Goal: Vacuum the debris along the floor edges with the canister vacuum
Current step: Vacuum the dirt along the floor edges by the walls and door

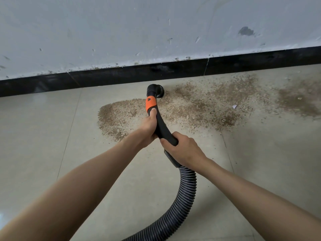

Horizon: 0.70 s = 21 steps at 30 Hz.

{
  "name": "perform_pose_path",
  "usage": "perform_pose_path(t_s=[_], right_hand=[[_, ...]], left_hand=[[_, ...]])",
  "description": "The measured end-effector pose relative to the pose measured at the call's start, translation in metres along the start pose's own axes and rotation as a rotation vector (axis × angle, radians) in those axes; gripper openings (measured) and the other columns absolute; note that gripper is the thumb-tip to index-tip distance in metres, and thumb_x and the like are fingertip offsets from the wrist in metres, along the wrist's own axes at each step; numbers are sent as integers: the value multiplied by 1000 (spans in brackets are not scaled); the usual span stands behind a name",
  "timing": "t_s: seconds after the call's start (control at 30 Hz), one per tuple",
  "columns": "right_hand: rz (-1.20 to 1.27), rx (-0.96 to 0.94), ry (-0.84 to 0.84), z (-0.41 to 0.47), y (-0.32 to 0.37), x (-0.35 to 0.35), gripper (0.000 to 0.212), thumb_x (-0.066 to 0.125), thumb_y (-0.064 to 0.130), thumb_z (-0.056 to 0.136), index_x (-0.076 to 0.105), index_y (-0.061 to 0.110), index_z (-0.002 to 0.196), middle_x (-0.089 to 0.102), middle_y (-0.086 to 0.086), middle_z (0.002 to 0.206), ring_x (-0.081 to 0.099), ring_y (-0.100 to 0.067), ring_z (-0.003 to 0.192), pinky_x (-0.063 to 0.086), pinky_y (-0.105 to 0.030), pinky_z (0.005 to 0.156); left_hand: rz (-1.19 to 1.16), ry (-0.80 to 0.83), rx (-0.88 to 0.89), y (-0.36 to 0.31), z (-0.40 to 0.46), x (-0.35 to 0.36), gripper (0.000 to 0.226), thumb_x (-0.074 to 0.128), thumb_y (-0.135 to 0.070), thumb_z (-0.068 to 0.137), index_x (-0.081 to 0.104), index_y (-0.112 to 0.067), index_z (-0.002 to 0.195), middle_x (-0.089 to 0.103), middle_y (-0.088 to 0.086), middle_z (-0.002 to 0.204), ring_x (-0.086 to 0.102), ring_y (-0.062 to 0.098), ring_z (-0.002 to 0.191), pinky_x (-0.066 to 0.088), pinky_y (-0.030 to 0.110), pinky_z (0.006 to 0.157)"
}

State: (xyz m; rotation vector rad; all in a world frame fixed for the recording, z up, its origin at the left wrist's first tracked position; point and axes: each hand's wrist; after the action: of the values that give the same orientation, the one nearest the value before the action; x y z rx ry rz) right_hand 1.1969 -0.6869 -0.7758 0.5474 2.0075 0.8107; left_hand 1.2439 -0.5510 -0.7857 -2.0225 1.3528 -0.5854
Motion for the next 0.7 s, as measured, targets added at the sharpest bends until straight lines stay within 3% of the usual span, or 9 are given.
perform_pose_path(t_s=[0.13,0.33,0.5,0.7], right_hand=[[-36,19,-37,4,-8,-18,37,51,55,91,49,21,77,60,0,72,57,-21,65,41,-32,59],[-81,71,-101,6,-22,-37,39,50,55,91,49,18,79,60,-1,73,58,-23,67,38,-30,54],[-130,99,-133,7,-30,-52,37,50,55,92,47,21,76,57,1,70,56,-20,63,36,-30,52],[-180,67,-156,10,-28,-64,38,52,55,90,48,21,72,58,1,68,57,-19,63,35,-29,50]], left_hand=[[-38,43,-12,-4,3,23,44,36,-43,100,44,-4,118,51,10,87,52,21,73,47,32,62],[6,55,4,-4,15,56,40,37,-43,99,47,-4,103,53,11,85,54,23,74,48,36,72],[18,82,10,-4,17,78,44,37,-44,99,46,-3,113,52,9,83,53,21,71,48,33,65],[-62,56,-8,-9,20,82,39,41,-43,97,49,-6,107,53,8,81,53,21,71,49,35,70]])
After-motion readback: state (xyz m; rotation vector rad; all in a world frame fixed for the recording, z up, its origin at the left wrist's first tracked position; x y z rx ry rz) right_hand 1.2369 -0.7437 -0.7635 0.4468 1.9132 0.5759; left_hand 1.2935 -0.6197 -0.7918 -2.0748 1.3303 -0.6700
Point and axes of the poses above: each hand's wrist, its own z-axis towards the middle knuckle, its own x-axis out of the palm, y = z × x
